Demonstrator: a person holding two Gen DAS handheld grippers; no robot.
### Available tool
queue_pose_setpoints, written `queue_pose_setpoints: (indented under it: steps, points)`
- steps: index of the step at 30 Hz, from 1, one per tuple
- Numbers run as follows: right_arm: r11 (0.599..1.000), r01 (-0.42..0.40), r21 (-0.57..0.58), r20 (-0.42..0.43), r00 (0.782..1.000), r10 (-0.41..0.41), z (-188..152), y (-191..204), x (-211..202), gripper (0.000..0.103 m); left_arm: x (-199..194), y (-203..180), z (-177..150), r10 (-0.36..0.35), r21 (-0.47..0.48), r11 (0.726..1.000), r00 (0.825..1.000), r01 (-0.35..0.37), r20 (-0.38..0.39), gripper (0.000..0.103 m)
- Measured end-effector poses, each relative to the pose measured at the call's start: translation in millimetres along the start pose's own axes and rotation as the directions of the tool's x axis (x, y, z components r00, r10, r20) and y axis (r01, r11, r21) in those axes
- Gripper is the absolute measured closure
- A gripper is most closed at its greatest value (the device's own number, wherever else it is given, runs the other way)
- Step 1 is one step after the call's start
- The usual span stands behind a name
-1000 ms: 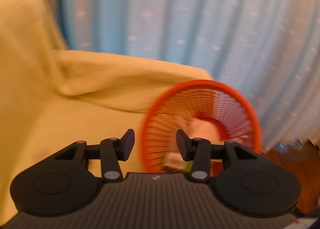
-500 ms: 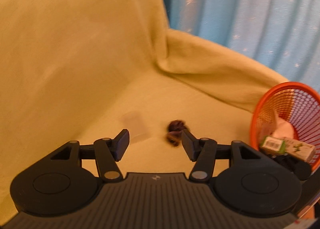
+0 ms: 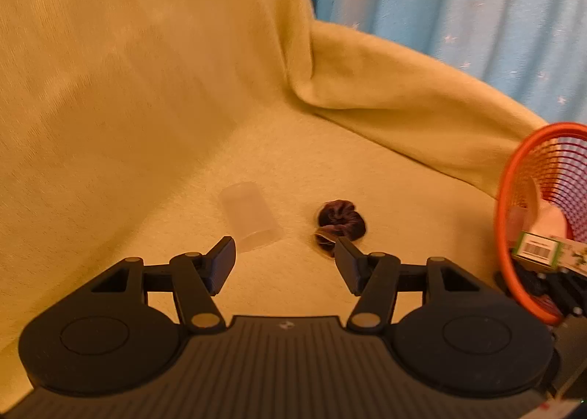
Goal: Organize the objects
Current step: 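Move the left gripper to the clear plastic cup and grasp it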
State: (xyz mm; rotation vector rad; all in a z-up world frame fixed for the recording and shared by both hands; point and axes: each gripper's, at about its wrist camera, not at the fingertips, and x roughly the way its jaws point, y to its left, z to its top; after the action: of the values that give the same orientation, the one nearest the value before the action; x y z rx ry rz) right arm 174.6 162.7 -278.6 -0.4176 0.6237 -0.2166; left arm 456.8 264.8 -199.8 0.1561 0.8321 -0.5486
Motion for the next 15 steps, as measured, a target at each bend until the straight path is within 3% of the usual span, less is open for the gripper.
queue_pose_setpoints:
  steps: [3, 15]
  points:
    - [1.000, 0.000, 0.006, 0.000, 1.000, 0.000, 1, -1, 0, 0.093, 19, 5, -1, 0.025, -0.029, 0.999, 1.000, -0.025, -0.001, 0.044]
    - [1.000, 0.001, 0.024, 0.003, 1.000, -0.001, 5, -3, 3, 0.093, 107, 18, 5, 0.091, -0.113, 0.989, 0.996, -0.093, -0.025, 0.043]
